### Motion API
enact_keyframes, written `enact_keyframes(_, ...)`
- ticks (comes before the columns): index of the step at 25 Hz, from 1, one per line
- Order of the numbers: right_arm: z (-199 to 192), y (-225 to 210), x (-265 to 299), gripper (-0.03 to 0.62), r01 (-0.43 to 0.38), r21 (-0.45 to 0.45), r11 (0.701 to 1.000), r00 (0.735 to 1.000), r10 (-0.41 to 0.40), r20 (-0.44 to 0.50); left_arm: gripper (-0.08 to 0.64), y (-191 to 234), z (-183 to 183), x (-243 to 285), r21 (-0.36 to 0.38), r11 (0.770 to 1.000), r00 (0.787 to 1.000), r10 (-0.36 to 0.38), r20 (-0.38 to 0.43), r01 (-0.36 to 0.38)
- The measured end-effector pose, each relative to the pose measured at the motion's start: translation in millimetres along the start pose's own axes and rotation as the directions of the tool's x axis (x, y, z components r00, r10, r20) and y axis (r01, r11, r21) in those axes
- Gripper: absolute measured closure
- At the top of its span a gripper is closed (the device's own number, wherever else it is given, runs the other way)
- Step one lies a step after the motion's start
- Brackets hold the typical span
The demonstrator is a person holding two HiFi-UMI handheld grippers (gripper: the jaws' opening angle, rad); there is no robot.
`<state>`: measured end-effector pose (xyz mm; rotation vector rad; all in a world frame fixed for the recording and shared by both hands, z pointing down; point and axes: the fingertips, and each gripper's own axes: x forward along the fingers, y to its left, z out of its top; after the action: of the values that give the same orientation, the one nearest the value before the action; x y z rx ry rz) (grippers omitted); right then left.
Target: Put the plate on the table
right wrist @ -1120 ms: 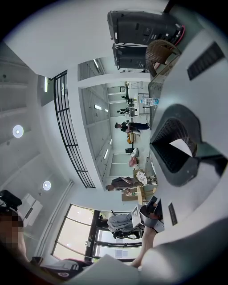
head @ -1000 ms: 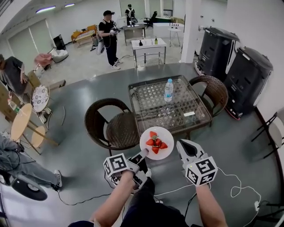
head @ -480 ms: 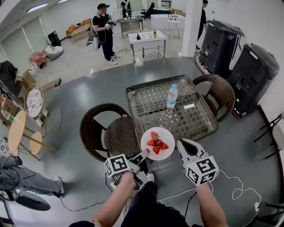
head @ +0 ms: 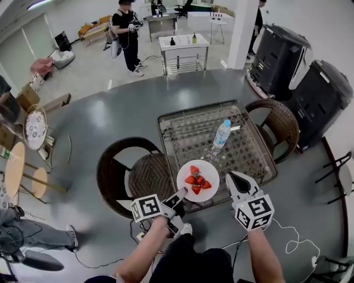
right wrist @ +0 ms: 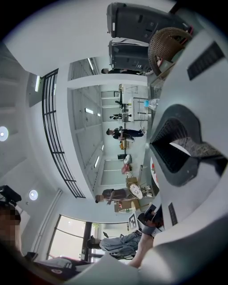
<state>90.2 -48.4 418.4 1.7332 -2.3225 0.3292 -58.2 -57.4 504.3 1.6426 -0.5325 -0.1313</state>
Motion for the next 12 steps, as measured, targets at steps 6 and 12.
enact_keyframes(6, 15, -13, 28, 0.588, -0.002, -0.021, 1.000, 1.000, 0.002, 0.001, 0.546, 7, 25, 13, -0.021, 1.000, 1.000, 0.014, 0.006, -0.014)
enact_keyframes(12, 22, -27, 46, 0.588, -0.032, -0.028, 0.999, 0.999, 0.032, 0.009, 0.545, 8, 35, 29, -0.041, 0.999, 0.999, 0.022, 0.025, -0.021)
